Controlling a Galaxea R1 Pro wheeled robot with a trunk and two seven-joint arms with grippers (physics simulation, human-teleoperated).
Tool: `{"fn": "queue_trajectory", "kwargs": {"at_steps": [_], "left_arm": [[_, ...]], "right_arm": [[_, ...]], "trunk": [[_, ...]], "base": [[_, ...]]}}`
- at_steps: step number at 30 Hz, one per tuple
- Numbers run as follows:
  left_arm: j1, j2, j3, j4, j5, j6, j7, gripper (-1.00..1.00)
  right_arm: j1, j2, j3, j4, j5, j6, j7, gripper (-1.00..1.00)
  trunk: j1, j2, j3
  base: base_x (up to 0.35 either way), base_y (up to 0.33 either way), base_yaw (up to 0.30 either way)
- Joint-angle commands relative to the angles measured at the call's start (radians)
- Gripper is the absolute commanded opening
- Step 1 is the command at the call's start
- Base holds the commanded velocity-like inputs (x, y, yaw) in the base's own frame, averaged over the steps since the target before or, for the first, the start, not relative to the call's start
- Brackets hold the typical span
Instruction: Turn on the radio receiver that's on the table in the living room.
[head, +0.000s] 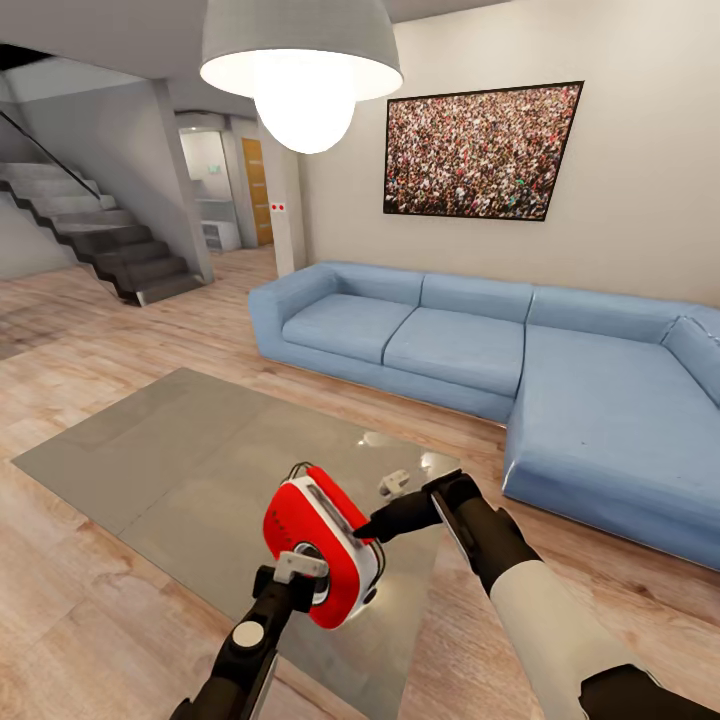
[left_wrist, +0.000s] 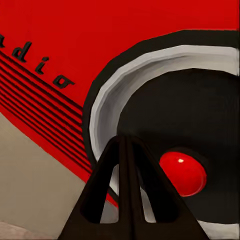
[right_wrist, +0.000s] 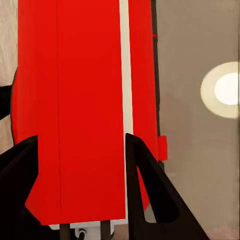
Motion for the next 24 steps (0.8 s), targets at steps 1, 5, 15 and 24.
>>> {"fn": "queue_trajectory", "kwargs": {"at_steps": [1, 5, 15, 24], "left_arm": [[0.0, -0.003, -0.001, 0.009, 0.003, -0.002, -0.001, -1.0], [-0.002, -0.008, -0.004, 0.026, 0.005, -0.003, -0.008, -1.0], [-0.009, -0.008, -0.005, 0.047, 0.003, -0.016, -0.08, -1.0], [-0.01, -0.008, 0.001, 0.042, 0.005, -0.027, 0.012, -1.0]], "right_arm": [[0.0, 0.0, -0.001, -0.001, -0.026, 0.01, 0.003, -1.0], [0.0, 0.0, -0.001, -0.001, -0.026, 0.01, 0.006, -1.0], [0.0, 0.0, -0.001, -0.001, -0.023, 0.011, -0.012, -1.0], [0.0, 0.008, 0.001, 0.0, 0.035, 0.013, -0.359, -1.0]], "trunk": [[0.0, 0.0, 0.0], [0.0, 0.0, 0.0], [0.0, 0.0, 0.0], [0.0, 0.0, 0.0]], "base": [[0.0, 0.0, 0.0], [0.0, 0.0, 0.0], [0.0, 0.0, 0.0], [0.0, 0.0, 0.0]]}}
